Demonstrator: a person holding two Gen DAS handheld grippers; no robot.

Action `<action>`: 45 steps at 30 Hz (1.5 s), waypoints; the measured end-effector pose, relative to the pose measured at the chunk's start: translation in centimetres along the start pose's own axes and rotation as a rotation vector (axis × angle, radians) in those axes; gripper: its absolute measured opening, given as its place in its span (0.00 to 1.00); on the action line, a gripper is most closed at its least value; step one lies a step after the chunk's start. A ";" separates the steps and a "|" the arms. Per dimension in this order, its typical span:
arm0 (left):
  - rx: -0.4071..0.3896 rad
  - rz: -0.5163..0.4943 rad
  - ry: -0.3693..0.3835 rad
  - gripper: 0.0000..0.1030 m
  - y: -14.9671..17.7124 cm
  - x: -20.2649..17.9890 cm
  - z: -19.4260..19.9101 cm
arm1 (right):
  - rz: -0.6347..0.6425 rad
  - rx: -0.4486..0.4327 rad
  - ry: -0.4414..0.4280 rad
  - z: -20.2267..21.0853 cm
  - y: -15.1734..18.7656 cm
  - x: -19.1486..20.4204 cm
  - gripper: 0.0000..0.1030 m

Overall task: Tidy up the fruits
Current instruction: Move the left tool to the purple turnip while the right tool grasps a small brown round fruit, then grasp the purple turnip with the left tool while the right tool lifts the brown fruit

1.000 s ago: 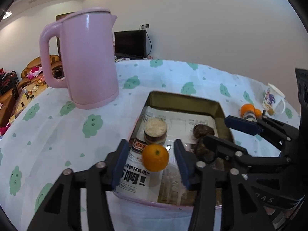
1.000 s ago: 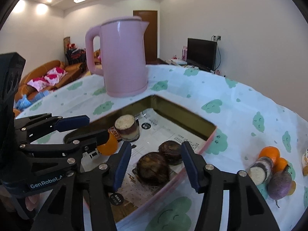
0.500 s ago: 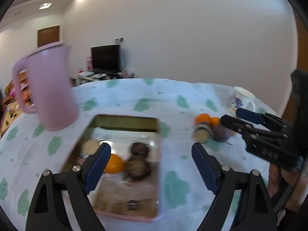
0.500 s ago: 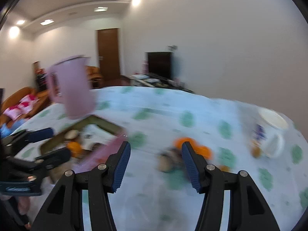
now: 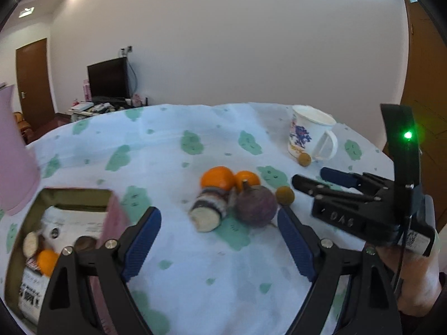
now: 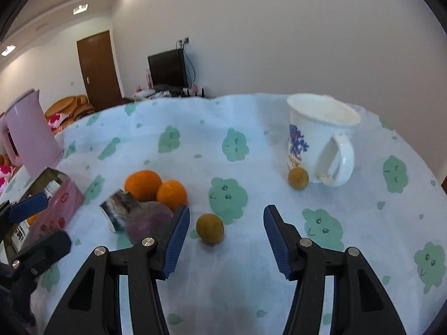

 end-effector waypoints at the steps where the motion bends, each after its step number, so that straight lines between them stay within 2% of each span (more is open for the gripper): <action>1: 0.001 -0.003 -0.003 0.85 -0.2 -0.1 -0.4 | 0.004 0.014 -0.003 -0.4 0.0 0.0 0.55; 6: 0.006 0.019 -0.036 0.85 -1.0 0.5 -2.1 | 0.028 0.084 -0.028 -2.3 -0.2 0.3 0.49; 12: 0.023 0.038 -0.023 0.82 -0.9 1.2 -3.2 | 0.045 0.153 -0.061 -3.9 -0.1 0.6 0.39; 14: 0.028 0.016 -0.018 0.78 -0.7 0.7 -3.4 | 0.056 0.187 -0.064 -4.6 -0.1 0.9 0.34; 15: 0.025 0.005 -0.019 0.77 -0.7 0.4 -3.3 | 0.057 0.181 -0.060 -4.5 -0.1 1.0 0.28; 19: 0.013 -0.036 -0.017 0.66 -0.6 -0.7 -3.2 | 0.038 0.151 -0.075 -4.0 -0.1 0.6 0.28; 28: 0.015 -0.097 0.040 0.63 -1.0 -3.1 -3.8 | -0.057 0.087 -0.016 -2.7 -0.1 -1.3 0.28; 32: 0.069 -0.080 0.067 0.60 -1.4 -3.2 -5.2 | -0.072 0.072 -0.009 -2.3 -0.1 -1.6 0.28; 36: 0.138 -0.077 0.093 0.50 -1.6 -3.4 -6.8 | -0.070 0.063 -0.002 -2.1 -0.1 -1.6 0.28; 45: 0.139 -0.063 0.104 0.50 -1.7 -3.4 -7.0 | -0.074 0.057 -0.017 -2.1 -0.1 -1.7 0.28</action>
Point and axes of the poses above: each gripper's, at about its wrist camera, not at the fingertips, and z roughly against the way its jaws point, x to its left, y to its underside, the point moved 3 cm from there along -z, roughly the way its jaws point, and after that the axes turned 13 degrees about x, right-handed, at the moved point
